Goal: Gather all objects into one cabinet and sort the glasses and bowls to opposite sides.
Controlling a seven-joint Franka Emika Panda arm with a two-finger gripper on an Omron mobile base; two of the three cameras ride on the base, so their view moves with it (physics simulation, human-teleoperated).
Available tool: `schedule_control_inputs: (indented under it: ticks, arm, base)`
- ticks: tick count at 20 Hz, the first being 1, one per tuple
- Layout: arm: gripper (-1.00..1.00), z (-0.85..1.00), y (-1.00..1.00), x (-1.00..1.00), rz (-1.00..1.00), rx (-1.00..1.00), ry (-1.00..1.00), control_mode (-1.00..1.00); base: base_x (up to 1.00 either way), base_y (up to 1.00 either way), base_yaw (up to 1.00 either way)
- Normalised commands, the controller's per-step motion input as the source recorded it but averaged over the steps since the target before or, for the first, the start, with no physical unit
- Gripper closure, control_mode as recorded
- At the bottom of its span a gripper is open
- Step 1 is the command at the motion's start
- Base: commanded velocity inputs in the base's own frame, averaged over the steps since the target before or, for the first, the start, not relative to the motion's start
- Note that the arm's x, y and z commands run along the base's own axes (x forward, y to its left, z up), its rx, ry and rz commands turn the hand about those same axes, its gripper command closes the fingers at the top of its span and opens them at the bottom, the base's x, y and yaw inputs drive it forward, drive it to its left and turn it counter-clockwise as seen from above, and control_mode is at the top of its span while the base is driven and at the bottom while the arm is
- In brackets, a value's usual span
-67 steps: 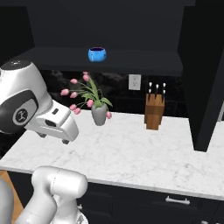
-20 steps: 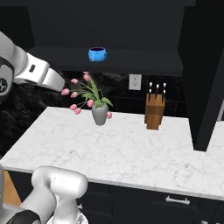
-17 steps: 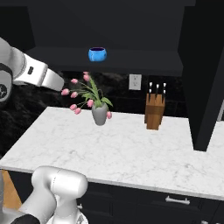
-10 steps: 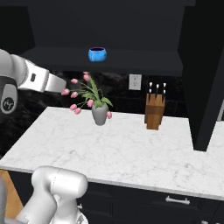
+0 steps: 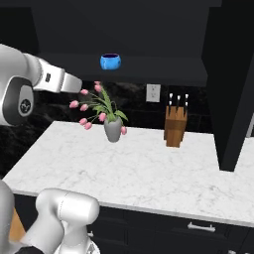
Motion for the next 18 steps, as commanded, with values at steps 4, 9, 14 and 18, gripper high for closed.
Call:
schedule_control_inputs:
  ticks: [4, 9, 14, 18]
  arm:
    - [-1.00, 0.05, 0.00, 0.34, 0.00, 0.00, 0.00, -1.00]
    - [-1.00, 0.00, 0.00, 0.41, 0.00, 0.00, 0.00, -1.00]
    - [-1.00, 0.00, 0.00, 0.34, 0.00, 0.00, 0.00, -1.00]
    - [-1.00, 0.00, 0.04, 0.46, 0.00, -0.01, 0.00, -1.00]
  base:
    - [0.00, 0.00, 0.00]
    - [0.00, 0.00, 0.00]
    - [0.00, 0.00, 0.00]
    - [0.00, 0.00, 0.00]
